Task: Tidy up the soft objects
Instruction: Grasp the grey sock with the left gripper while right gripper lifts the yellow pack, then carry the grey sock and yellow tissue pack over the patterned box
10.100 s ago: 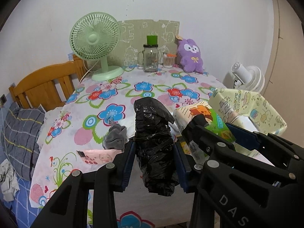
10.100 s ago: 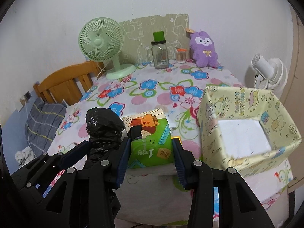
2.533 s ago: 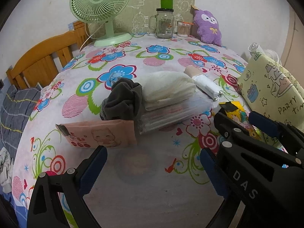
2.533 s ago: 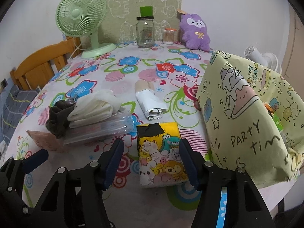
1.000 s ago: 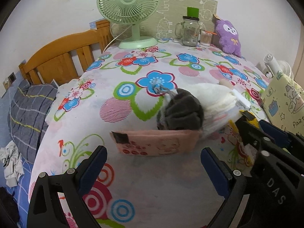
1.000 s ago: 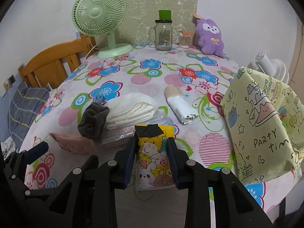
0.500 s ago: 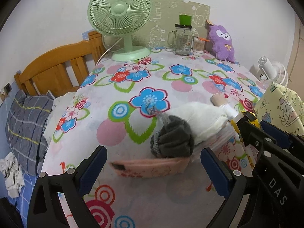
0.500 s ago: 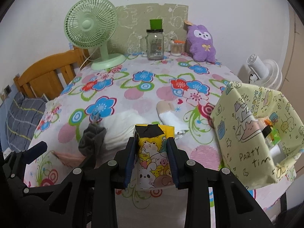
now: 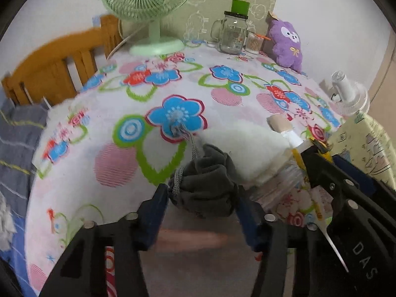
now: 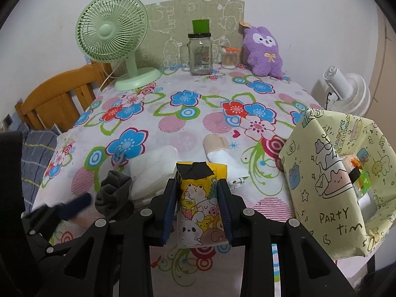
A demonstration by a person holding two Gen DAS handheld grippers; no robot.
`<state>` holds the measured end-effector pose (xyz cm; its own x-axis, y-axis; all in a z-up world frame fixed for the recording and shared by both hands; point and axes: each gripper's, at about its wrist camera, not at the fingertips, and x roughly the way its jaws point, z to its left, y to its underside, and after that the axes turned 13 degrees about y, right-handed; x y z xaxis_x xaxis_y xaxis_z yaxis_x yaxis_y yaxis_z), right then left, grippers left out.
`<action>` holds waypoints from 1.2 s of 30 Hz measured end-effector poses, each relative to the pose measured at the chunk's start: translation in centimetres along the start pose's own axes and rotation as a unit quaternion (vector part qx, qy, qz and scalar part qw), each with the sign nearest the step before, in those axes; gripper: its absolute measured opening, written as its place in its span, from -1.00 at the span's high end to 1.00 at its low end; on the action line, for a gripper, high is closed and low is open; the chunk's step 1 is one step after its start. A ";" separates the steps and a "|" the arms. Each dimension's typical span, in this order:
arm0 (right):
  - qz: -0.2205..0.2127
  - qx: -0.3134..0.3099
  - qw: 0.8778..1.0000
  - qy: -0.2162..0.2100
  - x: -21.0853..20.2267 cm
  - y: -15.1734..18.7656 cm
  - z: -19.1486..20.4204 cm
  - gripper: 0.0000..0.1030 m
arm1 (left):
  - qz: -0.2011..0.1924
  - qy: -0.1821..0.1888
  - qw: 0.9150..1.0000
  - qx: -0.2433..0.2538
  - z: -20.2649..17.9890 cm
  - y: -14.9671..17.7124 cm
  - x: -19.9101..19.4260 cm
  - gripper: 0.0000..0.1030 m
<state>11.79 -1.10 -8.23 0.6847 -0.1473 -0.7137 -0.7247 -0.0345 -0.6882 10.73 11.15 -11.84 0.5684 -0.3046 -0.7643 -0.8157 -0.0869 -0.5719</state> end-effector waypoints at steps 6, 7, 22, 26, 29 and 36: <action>-0.001 -0.002 1.000 0.000 -0.1 0.0 0.1 0.31 | -0.001 -0.003 1.000 -0.001 -0.3 0.2 -0.6 0.11; -0.002 -0.003 1.000 -0.001 -0.2 0.0 0.1 0.31 | -0.003 -0.005 1.000 0.000 -0.3 0.2 -0.7 0.13; -0.032 -0.008 0.999 -0.011 -3.2 -0.5 -1.2 0.31 | -0.050 -0.020 0.998 0.012 -2.5 -0.2 -4.3 0.18; -0.044 -0.011 0.999 -0.014 -4.3 -0.9 -1.6 0.31 | -0.061 -0.019 0.998 0.010 -3.1 -0.4 -5.2 0.19; -0.049 -0.010 0.999 -0.018 -4.9 -1.2 -2.1 0.31 | -0.066 -0.015 0.998 0.009 -3.6 -0.5 -5.9 0.19; -0.063 -0.009 0.998 -0.026 -6.5 -1.7 -2.9 0.31 | -0.081 -0.019 0.996 0.010 -4.7 -0.5 -7.2 0.19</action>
<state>8.37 -2.99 -2.03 0.7737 -0.0893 -0.6272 -0.6330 -0.0682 -0.7712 6.55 8.97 -4.62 0.6967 -0.2525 -0.6714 -0.7105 -0.1136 -0.6945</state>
